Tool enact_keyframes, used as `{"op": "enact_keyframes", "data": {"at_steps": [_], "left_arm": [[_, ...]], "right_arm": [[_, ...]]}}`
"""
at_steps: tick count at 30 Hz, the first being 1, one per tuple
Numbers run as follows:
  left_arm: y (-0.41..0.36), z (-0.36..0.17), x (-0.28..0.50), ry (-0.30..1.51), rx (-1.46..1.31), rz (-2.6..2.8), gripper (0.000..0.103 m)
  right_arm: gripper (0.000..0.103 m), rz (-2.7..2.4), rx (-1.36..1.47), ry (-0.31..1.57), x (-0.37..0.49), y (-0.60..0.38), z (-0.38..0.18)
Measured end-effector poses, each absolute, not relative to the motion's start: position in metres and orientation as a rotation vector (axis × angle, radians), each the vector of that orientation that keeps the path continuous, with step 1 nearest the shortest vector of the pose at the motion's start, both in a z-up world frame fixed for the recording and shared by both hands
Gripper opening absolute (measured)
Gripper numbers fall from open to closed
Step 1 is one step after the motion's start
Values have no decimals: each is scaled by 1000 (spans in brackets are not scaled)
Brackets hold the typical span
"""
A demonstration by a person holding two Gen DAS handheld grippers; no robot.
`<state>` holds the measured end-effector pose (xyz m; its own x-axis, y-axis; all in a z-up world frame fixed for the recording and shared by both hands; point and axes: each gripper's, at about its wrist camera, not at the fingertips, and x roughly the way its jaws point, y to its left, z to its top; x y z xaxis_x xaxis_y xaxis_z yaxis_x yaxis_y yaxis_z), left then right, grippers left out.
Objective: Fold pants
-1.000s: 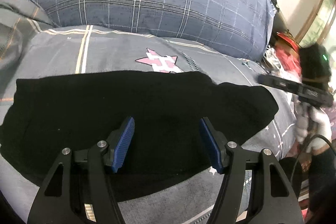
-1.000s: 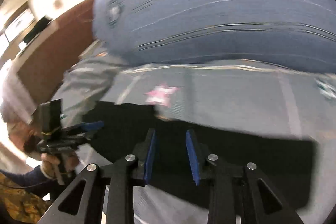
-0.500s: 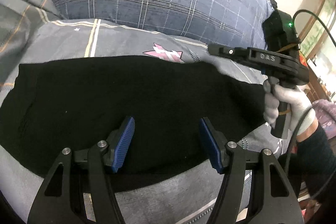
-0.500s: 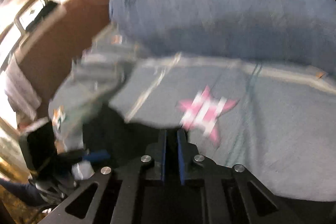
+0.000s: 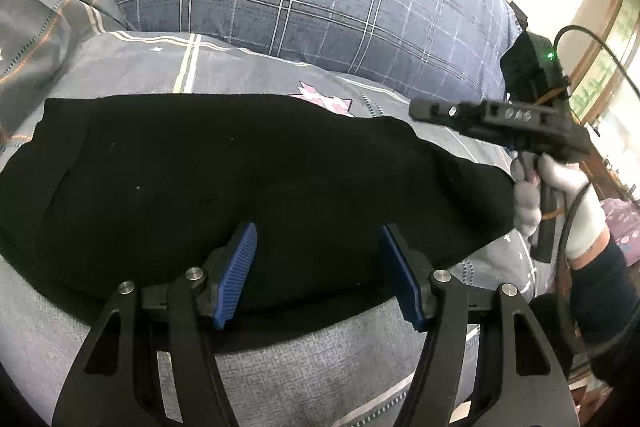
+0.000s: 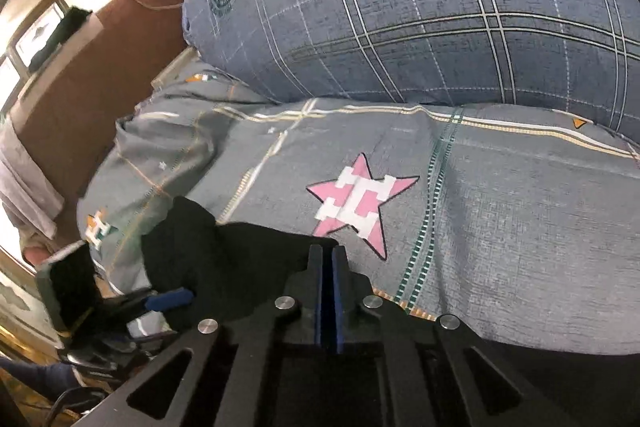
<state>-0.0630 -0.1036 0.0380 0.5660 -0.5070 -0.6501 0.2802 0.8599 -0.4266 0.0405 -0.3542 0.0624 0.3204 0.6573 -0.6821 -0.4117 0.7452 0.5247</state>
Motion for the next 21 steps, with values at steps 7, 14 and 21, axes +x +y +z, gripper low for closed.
{"op": "enact_keyframes", "data": {"at_steps": [7,14,21], "left_arm": [[-103,36,-65,839,-300,-468,64],[-103,36,-65,834,-289,-447,64],[-102,37,-65,834,-325,-436,64]], "right_arm": [[28,805,256,1145,49,-327,41],[11,820,160,1075,44,-304,40],[6,659,83,953,32,-314,49]]}}
